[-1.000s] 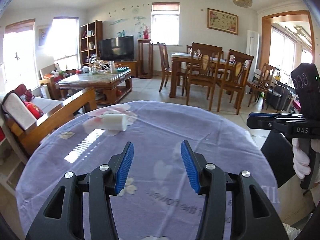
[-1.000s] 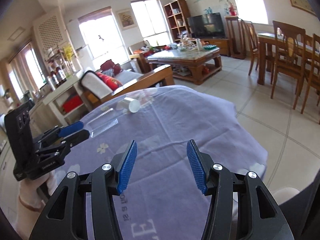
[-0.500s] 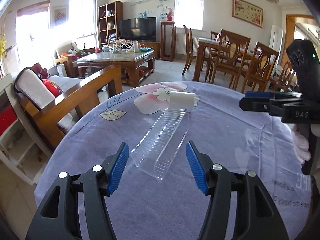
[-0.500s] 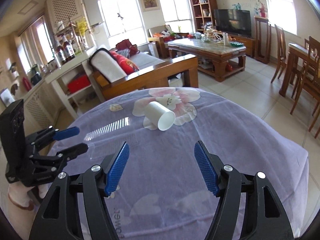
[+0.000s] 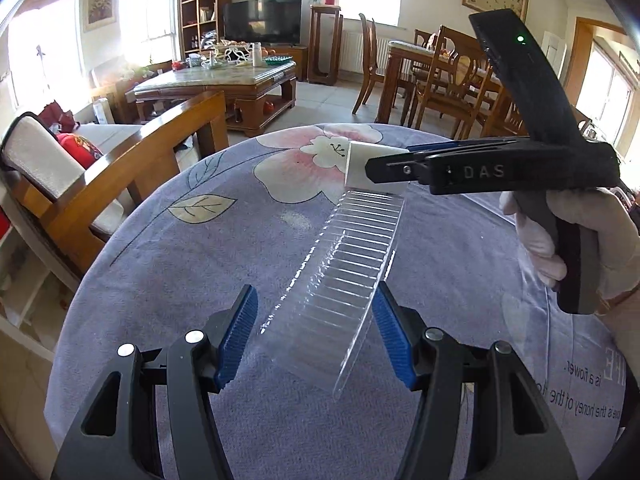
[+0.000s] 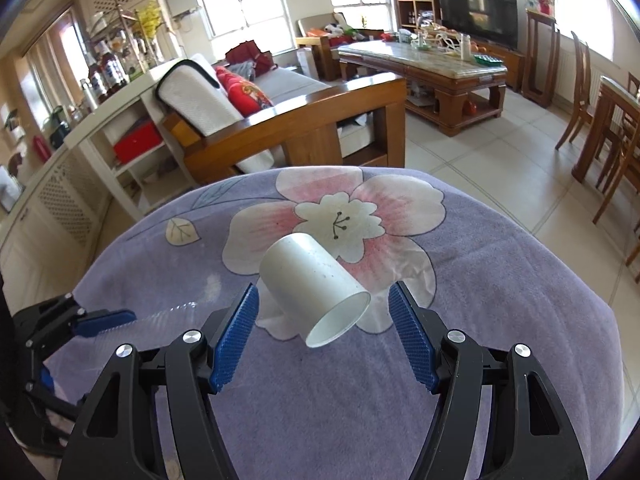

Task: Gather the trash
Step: 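Grasp the clear plastic tray with the left tool while the right tool grasps the white paper cup, then carry the tray and paper cup over the bin and open both tools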

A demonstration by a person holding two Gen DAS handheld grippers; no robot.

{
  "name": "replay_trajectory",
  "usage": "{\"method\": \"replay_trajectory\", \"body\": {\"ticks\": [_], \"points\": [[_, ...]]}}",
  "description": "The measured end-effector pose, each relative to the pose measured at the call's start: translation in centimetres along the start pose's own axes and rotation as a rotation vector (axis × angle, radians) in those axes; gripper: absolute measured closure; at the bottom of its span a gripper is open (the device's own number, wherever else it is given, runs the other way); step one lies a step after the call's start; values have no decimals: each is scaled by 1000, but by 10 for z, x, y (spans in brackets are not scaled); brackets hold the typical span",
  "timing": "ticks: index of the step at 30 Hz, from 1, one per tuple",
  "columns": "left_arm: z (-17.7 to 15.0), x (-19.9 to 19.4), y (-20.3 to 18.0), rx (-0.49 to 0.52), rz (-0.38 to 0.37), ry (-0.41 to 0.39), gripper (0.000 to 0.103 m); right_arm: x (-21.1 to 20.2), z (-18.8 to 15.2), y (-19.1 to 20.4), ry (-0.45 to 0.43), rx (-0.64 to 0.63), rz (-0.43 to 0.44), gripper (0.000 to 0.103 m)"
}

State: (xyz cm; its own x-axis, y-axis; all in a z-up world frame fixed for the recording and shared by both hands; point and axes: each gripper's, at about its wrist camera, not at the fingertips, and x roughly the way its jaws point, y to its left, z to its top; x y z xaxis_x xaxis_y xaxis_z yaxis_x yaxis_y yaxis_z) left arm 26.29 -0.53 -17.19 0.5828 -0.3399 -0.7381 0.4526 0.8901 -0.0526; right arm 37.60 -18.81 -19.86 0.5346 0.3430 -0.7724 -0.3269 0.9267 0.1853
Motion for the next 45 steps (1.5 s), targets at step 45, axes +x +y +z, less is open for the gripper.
{"method": "replay_trajectory", "body": {"ticks": [45], "points": [[-4, -86, -129, 85, -116, -170, 77, -257, -155, -38, -235, 88, 71, 62]]}}
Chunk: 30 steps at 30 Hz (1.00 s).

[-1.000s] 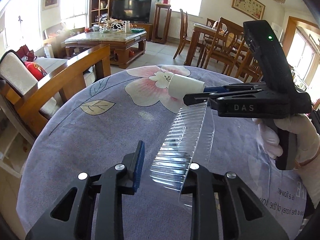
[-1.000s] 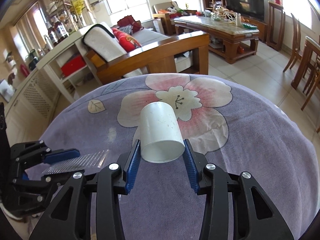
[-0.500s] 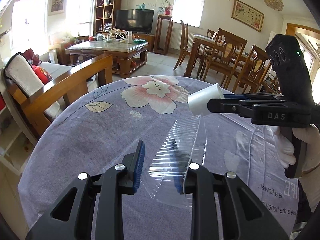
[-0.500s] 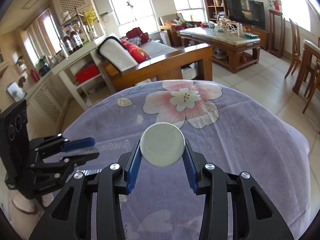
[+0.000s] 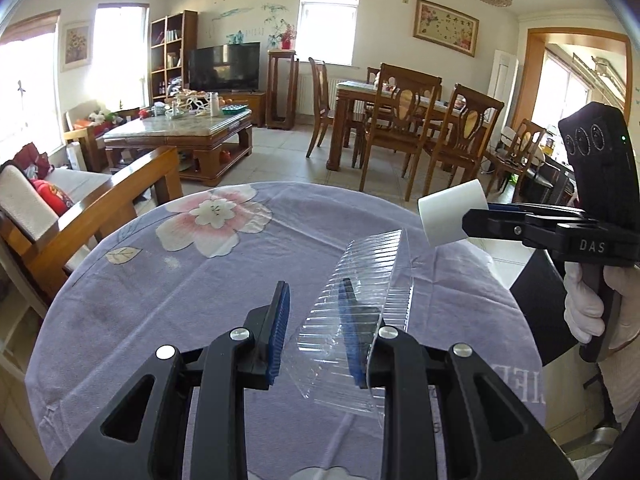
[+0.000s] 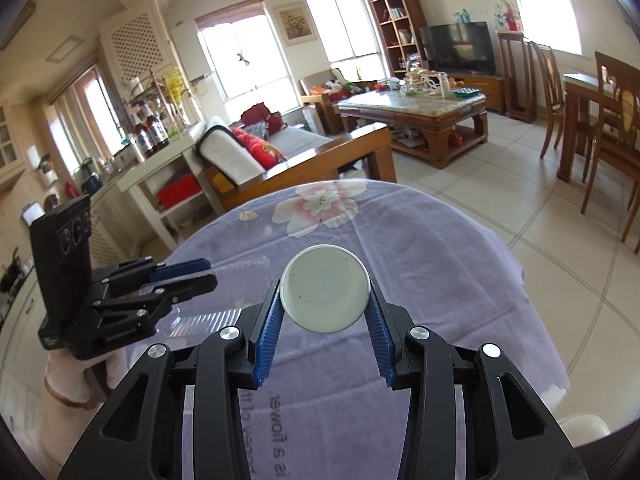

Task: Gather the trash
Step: 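Carry the tray and paper cup over the bin and open both tools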

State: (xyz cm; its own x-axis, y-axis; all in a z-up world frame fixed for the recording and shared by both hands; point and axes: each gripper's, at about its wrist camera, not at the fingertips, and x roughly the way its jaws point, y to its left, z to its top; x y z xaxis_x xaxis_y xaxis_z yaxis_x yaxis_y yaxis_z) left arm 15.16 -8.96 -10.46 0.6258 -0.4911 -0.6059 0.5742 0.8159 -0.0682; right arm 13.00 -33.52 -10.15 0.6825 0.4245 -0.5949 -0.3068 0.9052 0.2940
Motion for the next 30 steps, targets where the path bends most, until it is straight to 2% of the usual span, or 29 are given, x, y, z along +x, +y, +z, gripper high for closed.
{"method": "replay_trajectory", "body": {"ticks": [6, 14, 23, 30], "points": [[11, 10, -75, 98, -75, -11, 77, -73, -37, -43, -43, 54, -64, 62], [21, 31, -170, 185, -214, -33, 77, -158, -96, -109, -84, 153, -175, 62], [18, 74, -277, 265, -393, -9, 77, -261, -171, -183, -150, 302, -308, 62], [9, 113, -344, 307, -486, 40, 77, -315, -221, -232, -169, 395, -404, 62]]}}
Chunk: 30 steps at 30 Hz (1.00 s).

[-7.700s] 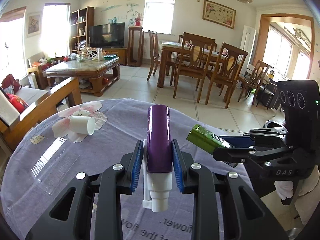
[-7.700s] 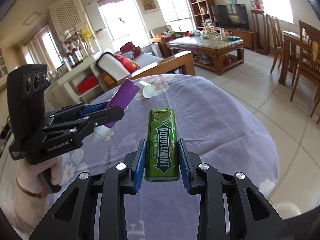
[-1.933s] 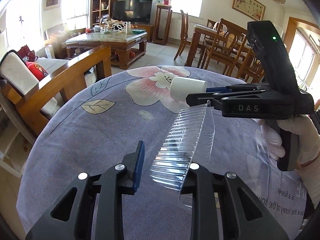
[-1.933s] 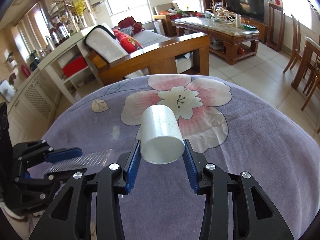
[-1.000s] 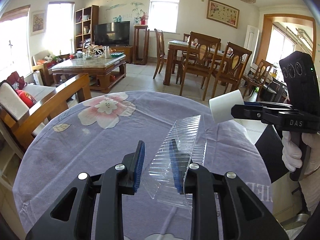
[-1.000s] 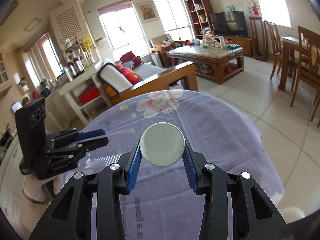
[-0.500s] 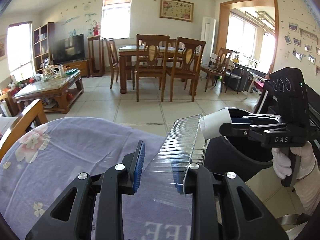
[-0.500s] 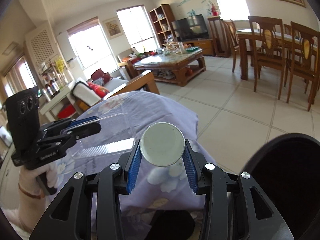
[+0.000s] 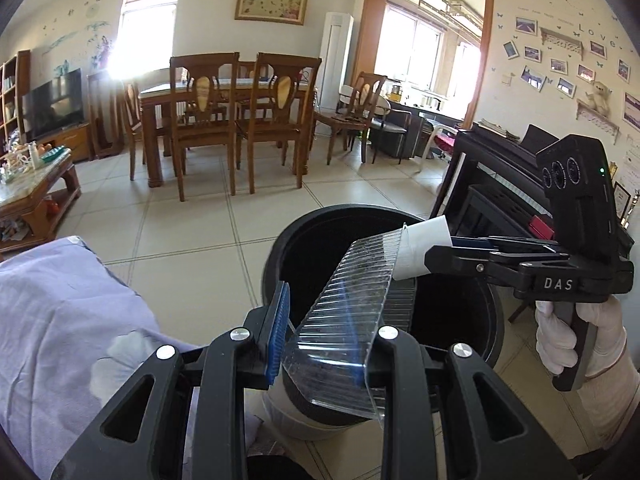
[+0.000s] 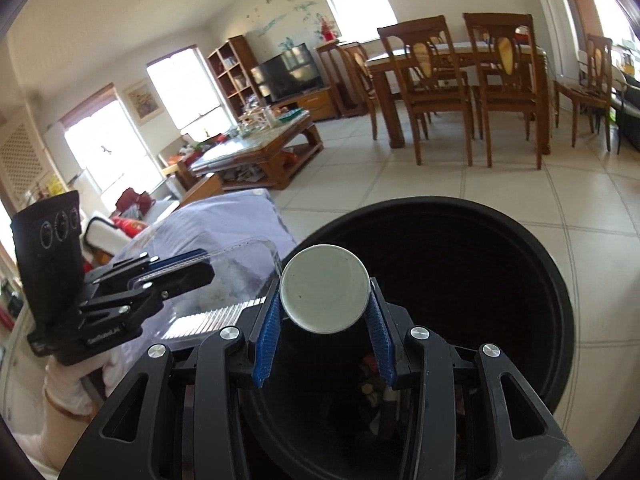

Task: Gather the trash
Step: 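Carry the tray and paper cup over the bin and open both tools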

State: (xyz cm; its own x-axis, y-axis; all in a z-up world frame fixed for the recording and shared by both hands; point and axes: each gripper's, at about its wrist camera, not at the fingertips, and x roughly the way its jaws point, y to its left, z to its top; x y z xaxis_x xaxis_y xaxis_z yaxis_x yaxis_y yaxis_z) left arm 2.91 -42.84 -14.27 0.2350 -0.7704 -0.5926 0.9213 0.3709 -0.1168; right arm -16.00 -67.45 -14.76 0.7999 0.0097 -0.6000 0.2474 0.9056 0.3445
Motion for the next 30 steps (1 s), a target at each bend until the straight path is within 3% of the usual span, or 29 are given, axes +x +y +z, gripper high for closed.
{"method": "replay_trajectory", "body": {"ticks": [12, 18, 30], "points": [[-9, 71, -30, 42, -19, 100, 77, 5, -26, -72, 26, 91, -115, 62], [-11, 88, -36, 84, 17, 126, 77, 12, -33, -76, 23, 76, -187, 62], [-3, 98, -46, 124, 76, 151, 75, 15, -35, -82, 21, 87, -211, 62]]}}
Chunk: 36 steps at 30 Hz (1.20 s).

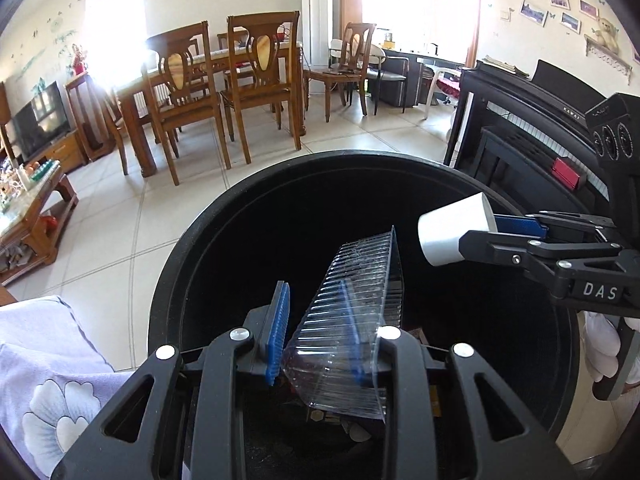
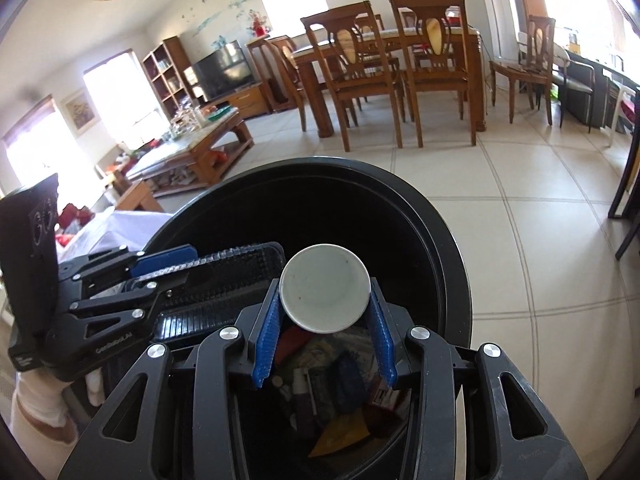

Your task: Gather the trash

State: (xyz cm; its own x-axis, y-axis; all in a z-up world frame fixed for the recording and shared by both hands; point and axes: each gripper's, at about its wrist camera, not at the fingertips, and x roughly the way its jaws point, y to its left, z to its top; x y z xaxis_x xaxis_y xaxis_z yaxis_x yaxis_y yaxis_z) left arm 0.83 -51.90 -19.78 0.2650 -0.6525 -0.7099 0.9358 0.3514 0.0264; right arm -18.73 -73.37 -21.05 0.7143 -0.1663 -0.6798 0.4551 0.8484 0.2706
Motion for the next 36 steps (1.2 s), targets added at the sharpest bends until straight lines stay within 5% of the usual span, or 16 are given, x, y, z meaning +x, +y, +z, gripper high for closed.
{"method": "replay_trajectory", "body": {"ticks": [5, 10, 14, 18, 28, 36], "points": [[2, 4, 2, -2, 5, 22, 73, 1, 3, 8, 4, -4, -9, 59], [5, -2, 2, -6, 25, -4, 34, 2, 5, 14, -1, -10, -11, 40], [5, -3, 1, 2, 37, -6, 29, 2, 5, 14, -3, -4, -22, 39], [6, -8, 5, -13, 34, -24, 15, -1, 4, 15, -7, 2, -28, 38], [-5, -50, 16, -56, 23, -132, 5, -10, 7, 28, -51, 20, -30, 25], [-22, -103, 44, -140, 96, -221, 5, -13, 6, 66, -67, 9, -24, 12]]}}
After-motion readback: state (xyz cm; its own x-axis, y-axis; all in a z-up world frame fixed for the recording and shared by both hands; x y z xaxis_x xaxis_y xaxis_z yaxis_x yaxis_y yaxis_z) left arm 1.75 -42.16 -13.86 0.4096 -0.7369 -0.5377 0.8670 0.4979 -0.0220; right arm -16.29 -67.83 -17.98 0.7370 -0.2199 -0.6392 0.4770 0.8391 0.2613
